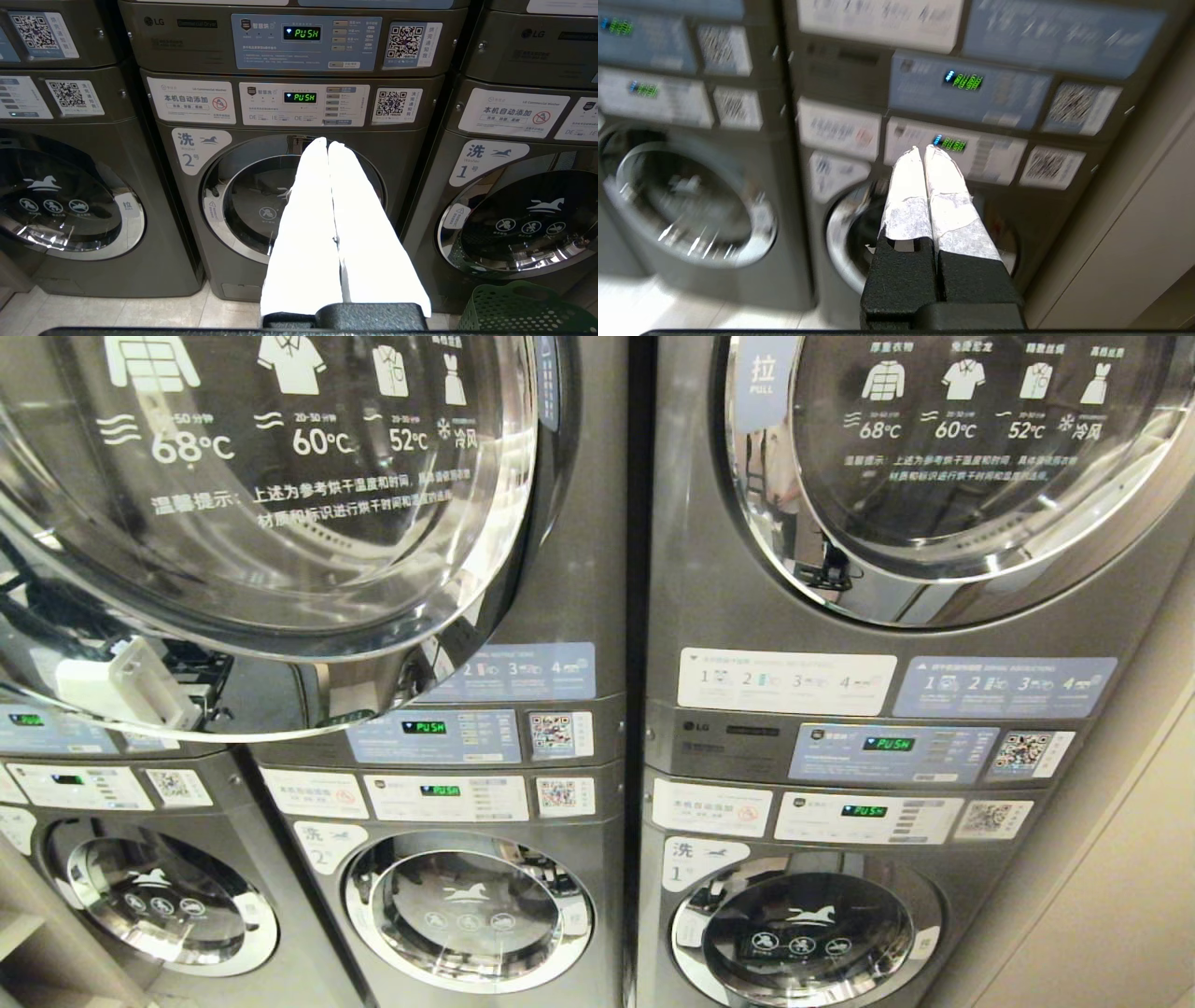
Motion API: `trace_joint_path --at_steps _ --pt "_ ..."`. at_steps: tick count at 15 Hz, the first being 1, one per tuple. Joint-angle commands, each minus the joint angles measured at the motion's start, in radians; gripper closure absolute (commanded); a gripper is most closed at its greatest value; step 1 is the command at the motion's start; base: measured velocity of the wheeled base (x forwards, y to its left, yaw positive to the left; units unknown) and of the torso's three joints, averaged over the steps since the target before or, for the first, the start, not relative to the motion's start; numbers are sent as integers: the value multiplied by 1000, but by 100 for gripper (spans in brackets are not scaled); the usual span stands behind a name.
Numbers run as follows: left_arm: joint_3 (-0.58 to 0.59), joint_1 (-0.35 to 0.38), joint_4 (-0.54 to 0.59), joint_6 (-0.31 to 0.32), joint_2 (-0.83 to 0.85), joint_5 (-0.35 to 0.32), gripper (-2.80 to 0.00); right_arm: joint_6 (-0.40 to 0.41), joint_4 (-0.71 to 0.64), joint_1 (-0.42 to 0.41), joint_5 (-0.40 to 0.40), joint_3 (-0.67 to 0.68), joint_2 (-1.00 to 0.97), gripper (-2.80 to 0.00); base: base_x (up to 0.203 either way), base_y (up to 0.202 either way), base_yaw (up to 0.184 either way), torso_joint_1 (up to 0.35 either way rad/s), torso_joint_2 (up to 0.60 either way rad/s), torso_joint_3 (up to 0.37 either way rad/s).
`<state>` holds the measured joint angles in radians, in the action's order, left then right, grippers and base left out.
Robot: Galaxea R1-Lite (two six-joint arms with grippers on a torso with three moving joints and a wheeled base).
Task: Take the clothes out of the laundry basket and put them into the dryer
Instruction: Close the dryer
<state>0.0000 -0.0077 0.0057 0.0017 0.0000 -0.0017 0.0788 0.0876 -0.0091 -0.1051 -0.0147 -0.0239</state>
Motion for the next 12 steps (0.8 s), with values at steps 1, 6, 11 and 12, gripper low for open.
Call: trace_joint_path --at_steps 1,6,11,12 --pt "0 0 0 0 0 0 0 -2 -33 1 13 5 24 0 0 0 0 0 0 0" --pt "0 0 0 0 0 0 0 -6 -289 1 97 -62 23 0 0 0 0 0 0 0" --pt "0 0 0 0 0 0 0 -23 -289 1 94 -64 22 0 0 0 0 0 0 0" --pt "0 0 0 0 0 0 0 -34 -289 1 100 -64 22 0 0 0 0 0 0 0"
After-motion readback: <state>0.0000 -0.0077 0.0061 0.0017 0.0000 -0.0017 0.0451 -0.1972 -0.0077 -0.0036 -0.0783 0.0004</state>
